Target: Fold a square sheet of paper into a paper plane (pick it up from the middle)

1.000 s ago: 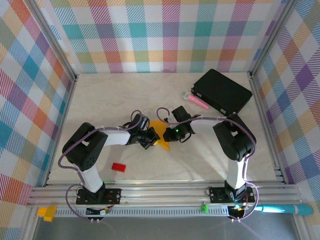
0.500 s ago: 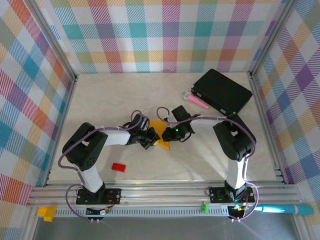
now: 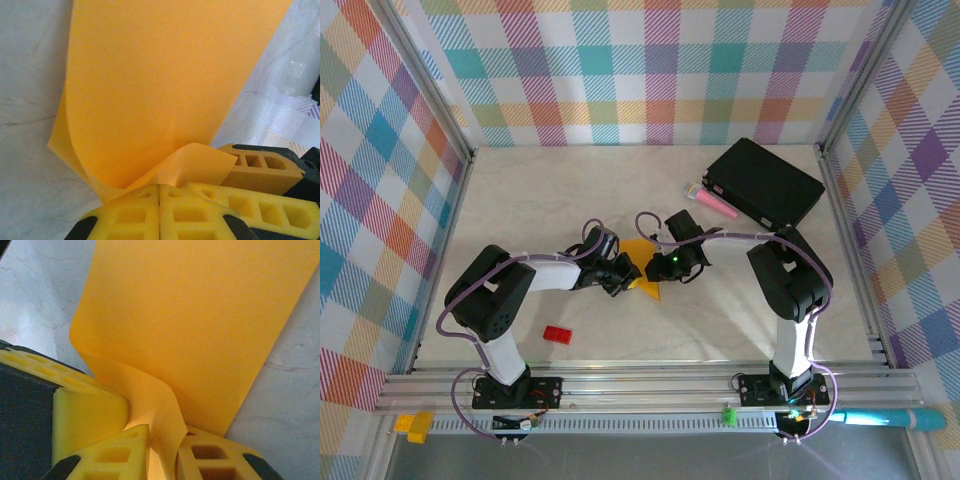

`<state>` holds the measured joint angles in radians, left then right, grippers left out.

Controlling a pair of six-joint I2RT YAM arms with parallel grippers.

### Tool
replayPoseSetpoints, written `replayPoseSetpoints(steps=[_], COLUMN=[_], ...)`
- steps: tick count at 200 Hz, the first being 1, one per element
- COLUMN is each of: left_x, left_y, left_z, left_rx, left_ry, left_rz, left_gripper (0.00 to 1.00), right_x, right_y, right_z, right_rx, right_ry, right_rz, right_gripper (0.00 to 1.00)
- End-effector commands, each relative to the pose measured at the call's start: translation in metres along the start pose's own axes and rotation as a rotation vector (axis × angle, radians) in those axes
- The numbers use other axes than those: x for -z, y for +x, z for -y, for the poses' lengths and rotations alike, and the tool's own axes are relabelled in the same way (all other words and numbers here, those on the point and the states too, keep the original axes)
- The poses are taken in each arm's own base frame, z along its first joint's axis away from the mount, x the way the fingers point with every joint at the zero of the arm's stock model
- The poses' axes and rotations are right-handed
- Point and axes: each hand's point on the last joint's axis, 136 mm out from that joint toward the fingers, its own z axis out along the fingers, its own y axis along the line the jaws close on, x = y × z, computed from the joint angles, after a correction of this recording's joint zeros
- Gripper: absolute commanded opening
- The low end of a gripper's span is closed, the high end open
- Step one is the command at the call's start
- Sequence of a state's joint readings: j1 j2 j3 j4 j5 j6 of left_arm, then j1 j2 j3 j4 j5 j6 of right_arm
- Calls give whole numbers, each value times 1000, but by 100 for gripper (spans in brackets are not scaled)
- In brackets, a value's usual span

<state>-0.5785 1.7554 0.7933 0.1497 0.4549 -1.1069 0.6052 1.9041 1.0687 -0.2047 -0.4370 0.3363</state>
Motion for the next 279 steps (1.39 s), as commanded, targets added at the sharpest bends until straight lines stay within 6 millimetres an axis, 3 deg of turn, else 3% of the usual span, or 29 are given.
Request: replayPoseSetpoints(steps=[1,30,107,185,279], left_x=[-2,-4,-1,12,4], left_y=[2,1,-4,-4,-8], left_z=[0,0,7,2,-9], left_rx=[-15,-18,-31,-42,-42], left_ry=[15,22,46,22,-35], left_rz=[-17,-19,-9,16,9], left_gripper=[7,8,10,10,10], right_x=[1,1,1,0,0], right_y=[5,5,7,9,10], right_z=[5,6,17,27,30], right_rx=[-32,-39,-57,-75,-77], right_ry=[8,6,52,98,115], right_rz=[-16,-11,-8,-10,-12], right_gripper=[19,18,3,1,0])
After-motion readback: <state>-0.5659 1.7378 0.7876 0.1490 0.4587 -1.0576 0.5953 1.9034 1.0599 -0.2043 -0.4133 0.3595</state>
